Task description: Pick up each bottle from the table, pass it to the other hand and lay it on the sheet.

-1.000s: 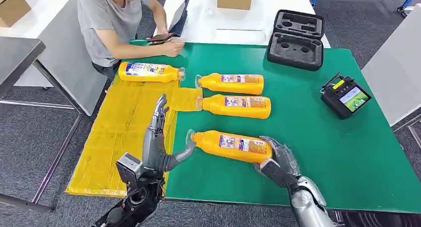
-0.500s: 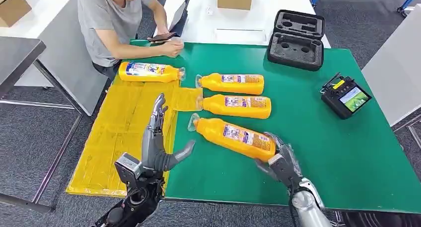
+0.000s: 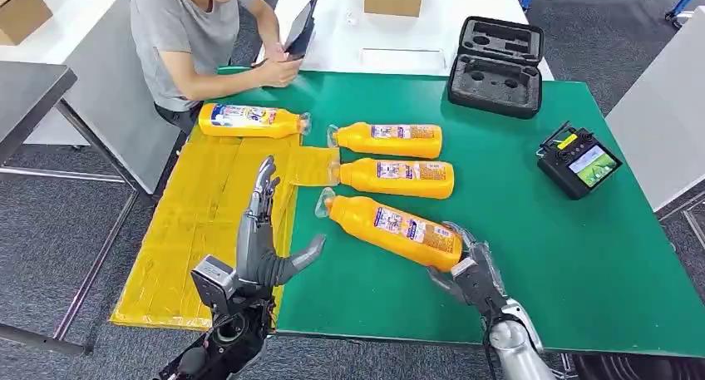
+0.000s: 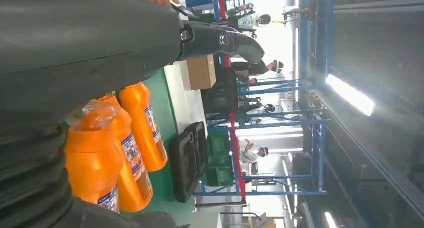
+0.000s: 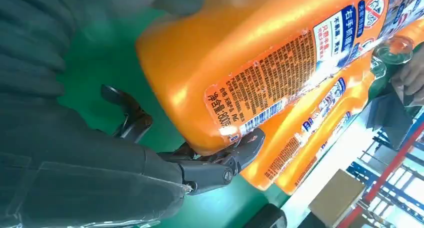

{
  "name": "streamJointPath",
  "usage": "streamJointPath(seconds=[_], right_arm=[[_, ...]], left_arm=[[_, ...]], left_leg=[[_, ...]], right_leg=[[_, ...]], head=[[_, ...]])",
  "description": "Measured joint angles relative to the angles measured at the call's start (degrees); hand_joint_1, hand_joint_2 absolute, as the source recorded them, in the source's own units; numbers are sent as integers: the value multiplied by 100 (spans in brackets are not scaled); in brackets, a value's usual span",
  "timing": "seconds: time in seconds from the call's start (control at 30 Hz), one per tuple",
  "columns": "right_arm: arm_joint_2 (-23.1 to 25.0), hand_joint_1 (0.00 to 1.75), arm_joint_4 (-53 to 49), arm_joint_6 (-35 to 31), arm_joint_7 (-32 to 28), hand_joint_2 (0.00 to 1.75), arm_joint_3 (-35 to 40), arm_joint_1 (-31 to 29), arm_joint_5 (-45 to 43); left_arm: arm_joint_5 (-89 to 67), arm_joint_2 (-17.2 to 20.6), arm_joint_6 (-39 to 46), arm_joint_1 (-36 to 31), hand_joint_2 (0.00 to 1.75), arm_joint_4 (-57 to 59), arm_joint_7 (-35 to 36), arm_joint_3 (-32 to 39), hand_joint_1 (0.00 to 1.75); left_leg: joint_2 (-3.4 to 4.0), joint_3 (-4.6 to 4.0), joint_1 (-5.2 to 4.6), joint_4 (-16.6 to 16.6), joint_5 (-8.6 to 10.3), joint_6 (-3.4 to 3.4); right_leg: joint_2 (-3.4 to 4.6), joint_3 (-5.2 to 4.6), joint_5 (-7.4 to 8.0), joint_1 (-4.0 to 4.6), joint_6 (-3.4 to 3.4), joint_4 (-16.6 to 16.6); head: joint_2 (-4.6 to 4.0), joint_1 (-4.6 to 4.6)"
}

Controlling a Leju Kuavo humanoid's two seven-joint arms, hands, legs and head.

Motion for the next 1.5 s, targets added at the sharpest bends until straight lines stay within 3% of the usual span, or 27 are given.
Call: streamJointPath(seconds=[0.23, 0.5, 0.9, 1.17, 1.5], right_arm=[[0, 175, -190, -247, 0, 175, 9, 91, -564], [-4, 175, -1117, -568, -2, 175, 114, 422, -1425], [-2, 175, -1956, -376, -7, 175, 341, 574, -1810], [11, 175, -2297, 275, -7, 175, 474, 637, -1932], [17, 175, -2406, 324, -7, 175, 612, 643, -1921]], left_arm=[[66, 0, 138, 13, 175, -11, 0, 48, 0], [319, -197, -221, 219, 175, -11, 0, 709, 0], [448, -452, -861, 422, 175, 413, -2, 1176, 0], [583, -614, -1831, 451, 175, 832, 0, 1397, 0], [625, -682, -2193, 470, 175, 1016, 0, 1445, 0]], left_leg=[[0, 0, 0, 0, 0, 0], [1, -1, 0, 0, 0, 0], [1, -1, 0, 0, 0, 0], [1, -1, 0, 0, 0, 0], [0, -2, -1, 0, 0, 0]], right_leg=[[0, 0, 0, 0, 0, 0], [0, -1, 0, 0, 0, 0], [0, -1, 0, 0, 0, 0], [0, -2, 0, 0, 0, 0], [0, -1, 0, -1, 0, 0]], head=[[0, 0], [0, 0], [2, -2], [0, 0], [2, 0]])
